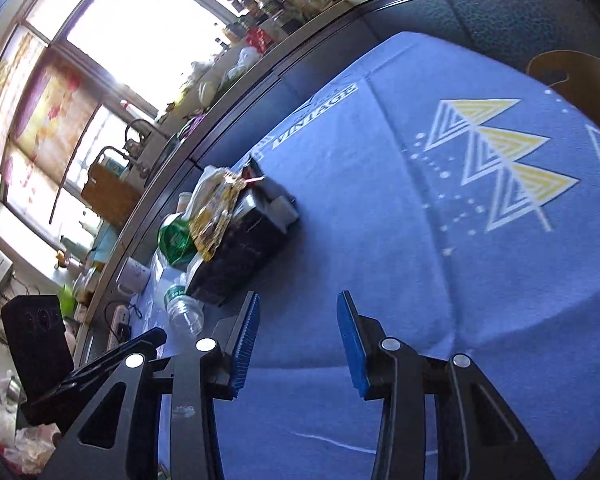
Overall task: Collect trash
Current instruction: 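Move both tools back over the remaining trash on the table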
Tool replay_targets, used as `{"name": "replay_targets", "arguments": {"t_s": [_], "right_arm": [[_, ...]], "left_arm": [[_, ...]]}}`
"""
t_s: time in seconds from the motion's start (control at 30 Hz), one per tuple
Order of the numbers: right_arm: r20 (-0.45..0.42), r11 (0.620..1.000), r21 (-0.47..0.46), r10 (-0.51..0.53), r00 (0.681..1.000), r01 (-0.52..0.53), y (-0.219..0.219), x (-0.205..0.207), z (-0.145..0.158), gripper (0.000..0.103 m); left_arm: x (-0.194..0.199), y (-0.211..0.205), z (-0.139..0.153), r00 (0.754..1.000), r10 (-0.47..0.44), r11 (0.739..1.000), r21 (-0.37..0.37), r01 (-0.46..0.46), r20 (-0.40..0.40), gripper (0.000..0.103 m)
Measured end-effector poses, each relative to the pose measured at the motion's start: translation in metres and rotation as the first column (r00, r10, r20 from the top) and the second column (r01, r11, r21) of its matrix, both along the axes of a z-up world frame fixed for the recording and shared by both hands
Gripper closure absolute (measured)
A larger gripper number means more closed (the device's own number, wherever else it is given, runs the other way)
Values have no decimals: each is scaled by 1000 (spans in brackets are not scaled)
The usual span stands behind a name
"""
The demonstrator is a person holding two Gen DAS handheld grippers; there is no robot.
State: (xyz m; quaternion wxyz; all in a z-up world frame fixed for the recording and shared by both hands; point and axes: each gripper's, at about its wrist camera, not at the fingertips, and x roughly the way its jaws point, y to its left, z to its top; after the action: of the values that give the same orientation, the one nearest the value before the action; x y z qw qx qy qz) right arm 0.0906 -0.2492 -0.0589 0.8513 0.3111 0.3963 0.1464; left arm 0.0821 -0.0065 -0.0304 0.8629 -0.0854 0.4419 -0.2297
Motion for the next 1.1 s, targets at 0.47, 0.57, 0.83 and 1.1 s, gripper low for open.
{"name": "replay_targets", "arguments": {"t_s": [0.47, 0.57, 0.83, 1.1], "right_arm": [[-27, 969, -67, 238, 971, -239, 114, 63, 2, 78], [-33, 941, -2, 337, 941, -337, 135, 55, 0, 78], [65, 911, -156, 396, 916, -382, 135, 30, 30, 78], [122, 993, -114, 23, 992, -9, 29, 73, 55, 48]], "left_arm": [[34, 70, -15, 971, 193, 967, -140, -213, -141, 27], [37, 75, -17, 969, 197, 964, -151, -220, -149, 26], [39, 72, -27, 956, 261, 963, -28, -267, -135, 23], [44, 66, -38, 939, 294, 953, -17, -301, -181, 23]]}}
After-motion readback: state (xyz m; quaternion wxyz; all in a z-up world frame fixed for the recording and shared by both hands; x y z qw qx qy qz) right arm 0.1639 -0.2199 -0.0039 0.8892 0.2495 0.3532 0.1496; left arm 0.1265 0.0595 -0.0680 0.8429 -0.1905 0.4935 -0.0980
